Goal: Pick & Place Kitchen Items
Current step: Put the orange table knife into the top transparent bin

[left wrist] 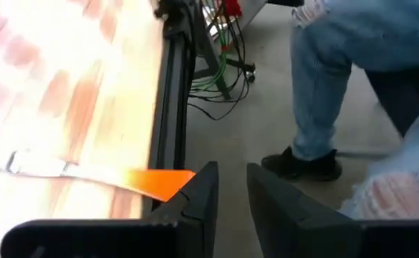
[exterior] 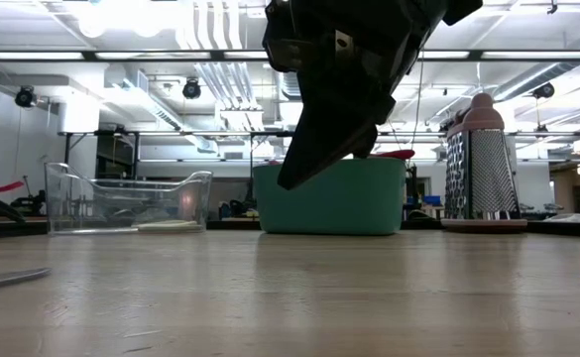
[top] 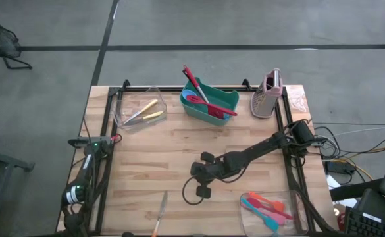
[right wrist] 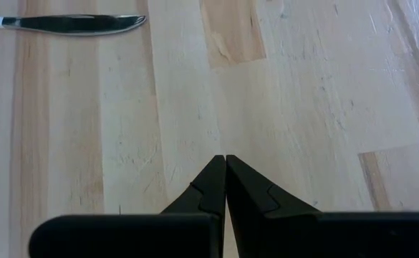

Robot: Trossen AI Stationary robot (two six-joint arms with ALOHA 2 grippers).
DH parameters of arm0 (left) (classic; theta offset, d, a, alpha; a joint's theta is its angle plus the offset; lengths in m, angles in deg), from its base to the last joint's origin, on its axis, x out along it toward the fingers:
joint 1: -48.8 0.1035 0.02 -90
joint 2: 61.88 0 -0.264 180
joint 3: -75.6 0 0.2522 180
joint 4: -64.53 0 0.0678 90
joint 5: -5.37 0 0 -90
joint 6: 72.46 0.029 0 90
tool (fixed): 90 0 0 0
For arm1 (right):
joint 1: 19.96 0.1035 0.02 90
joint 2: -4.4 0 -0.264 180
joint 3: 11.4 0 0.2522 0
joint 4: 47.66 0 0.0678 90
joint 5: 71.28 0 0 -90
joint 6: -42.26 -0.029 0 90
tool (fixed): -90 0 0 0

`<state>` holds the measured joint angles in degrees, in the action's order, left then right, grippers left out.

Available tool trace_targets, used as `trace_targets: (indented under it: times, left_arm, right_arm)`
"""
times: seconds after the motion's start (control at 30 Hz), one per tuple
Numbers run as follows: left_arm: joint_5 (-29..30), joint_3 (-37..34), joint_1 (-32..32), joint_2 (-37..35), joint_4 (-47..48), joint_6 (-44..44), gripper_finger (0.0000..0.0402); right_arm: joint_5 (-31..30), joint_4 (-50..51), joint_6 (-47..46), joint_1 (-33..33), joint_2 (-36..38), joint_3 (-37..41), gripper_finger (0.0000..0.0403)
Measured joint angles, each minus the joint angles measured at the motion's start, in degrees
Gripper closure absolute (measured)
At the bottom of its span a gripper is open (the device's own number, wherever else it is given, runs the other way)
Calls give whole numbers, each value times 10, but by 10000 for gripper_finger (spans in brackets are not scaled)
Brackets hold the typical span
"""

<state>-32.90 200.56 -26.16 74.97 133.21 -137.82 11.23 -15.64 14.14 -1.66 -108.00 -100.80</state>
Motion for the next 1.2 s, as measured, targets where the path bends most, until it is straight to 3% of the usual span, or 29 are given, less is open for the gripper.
trace_targets:
  times: [0.23, 0.47, 0.63, 1.2]
  left_arm:
    - [-7, 0, 4, 0, -4, 97, 309]
    - [-8, -12, 18, 0, 1, 135, 241]
    - [-46, -33, 20, 1, -1, 167, 207]
    - [-5, -67, 20, 0, -4, 184, 204]
  right_arm:
    - [0, -2, 2, -1, 0, 0, 394]
    - [0, -4, 2, -2, 0, 0, 394]
    - [0, -4, 2, -2, 0, 0, 394]
    - [0, -6, 2, -6, 0, 0, 394]
